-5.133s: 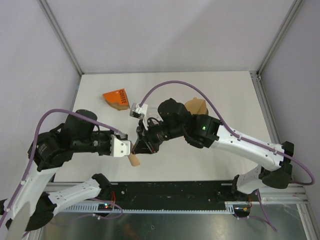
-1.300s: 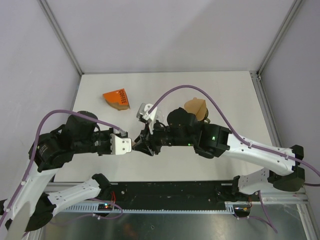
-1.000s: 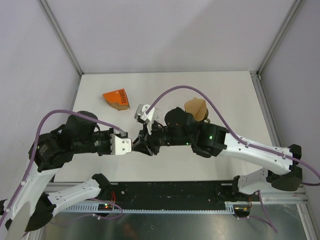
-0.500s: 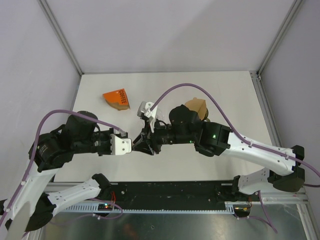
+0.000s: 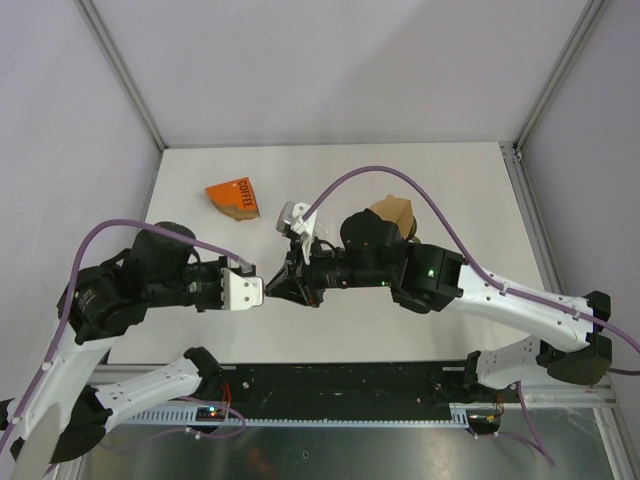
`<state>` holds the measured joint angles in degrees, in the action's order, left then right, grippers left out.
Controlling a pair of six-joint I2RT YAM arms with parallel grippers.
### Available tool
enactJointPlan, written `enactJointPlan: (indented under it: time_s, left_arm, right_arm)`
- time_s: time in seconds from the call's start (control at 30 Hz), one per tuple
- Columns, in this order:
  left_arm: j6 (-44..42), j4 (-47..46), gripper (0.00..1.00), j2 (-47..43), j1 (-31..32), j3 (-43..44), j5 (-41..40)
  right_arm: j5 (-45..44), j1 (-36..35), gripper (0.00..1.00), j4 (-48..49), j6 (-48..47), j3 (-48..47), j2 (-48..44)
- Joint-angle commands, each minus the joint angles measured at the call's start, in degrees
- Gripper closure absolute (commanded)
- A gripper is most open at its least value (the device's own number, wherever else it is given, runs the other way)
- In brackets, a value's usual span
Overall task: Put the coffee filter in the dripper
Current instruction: Place the coffee filter in the coffee dripper.
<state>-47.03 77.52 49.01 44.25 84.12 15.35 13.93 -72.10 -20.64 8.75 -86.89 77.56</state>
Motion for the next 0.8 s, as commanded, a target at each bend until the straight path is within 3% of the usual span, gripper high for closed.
enactJointPlan:
  time_s: [0.0,0.2,0.4,0.63,0.77]
  left_arm:
    - [-0.2,0.8,1.00,0.1,0.4,0.3,1.0]
    - [-0.2,0.8,1.00,0.2,0.4,0.3,1.1]
    - [-0.3,0.8,1.00,0.2,0.4,0.3,0.8]
    - [-0.3,1.0,1.00,0.3,0.4,0.3,1.0]
    - [-0.4,0.9,1.00,0.4,0.4,0.4,1.2]
  right_arm:
    - [-1.3,0.2,0.85,1.1,-0.1,-0.1,-1.8]
    - [-2.2,0.3,0.93,0.8,-0.1,0.1,-2.1]
    - [-2.1,0.2,0.94,0.6,0.0,0.1,-2.1]
    - [-2.9,0.3,0.83,0.1,0.2,0.0,-2.5]
    - [-3.3,0.3,0.82,0.4,0.6,0.2,-3.0]
